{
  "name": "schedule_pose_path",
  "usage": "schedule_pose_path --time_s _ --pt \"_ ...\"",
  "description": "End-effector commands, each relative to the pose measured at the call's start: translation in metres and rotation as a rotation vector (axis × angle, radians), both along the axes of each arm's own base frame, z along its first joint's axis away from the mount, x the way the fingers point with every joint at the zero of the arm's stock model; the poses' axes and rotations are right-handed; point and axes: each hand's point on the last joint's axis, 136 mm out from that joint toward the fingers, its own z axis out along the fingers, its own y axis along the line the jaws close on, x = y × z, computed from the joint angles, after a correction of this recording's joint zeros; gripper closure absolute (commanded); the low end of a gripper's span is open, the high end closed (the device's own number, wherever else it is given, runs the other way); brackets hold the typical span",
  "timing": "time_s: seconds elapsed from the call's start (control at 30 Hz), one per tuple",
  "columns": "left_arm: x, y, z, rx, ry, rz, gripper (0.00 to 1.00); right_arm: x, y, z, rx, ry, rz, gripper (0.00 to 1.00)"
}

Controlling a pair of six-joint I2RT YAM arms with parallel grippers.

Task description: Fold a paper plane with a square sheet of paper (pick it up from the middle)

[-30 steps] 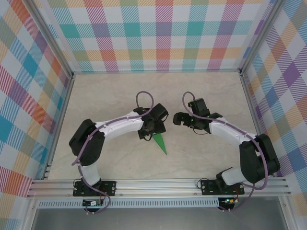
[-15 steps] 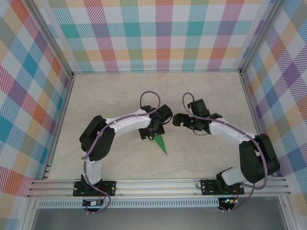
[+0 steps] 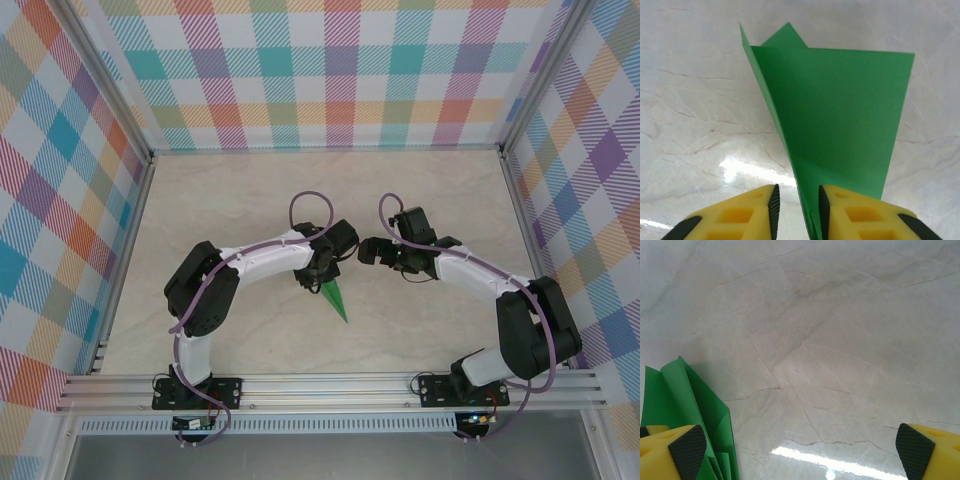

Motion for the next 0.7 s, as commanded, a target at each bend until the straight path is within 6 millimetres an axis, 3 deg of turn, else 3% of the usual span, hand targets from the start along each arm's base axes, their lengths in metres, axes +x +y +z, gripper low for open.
schedule_pose_path --time_s 0.0,0.23,0.5,0.67 --pt "0.001 0.002 0.014 0.004 -0.044 -0.013 0.86 -0.001 0.002 -0.002 0.011 0.0 0.017 0.0" --pt "0.006 0.001 0.033 -0.034 -0.076 -0.044 1.0 -0.001 -0.001 0.005 -0.005 -0.014 0.015 0.0" --pt "0.025 -0.027 0.103 -0.261 -0.205 -0.255 1.0 0.0 -0.009 0.028 -0.019 -0.077 -0.006 0.0" --pt "0.03 -0.039 0.104 -0.416 -0.238 -0.3 1.0 -0.004 0.002 0.041 0.043 -0.097 0.042 0.0"
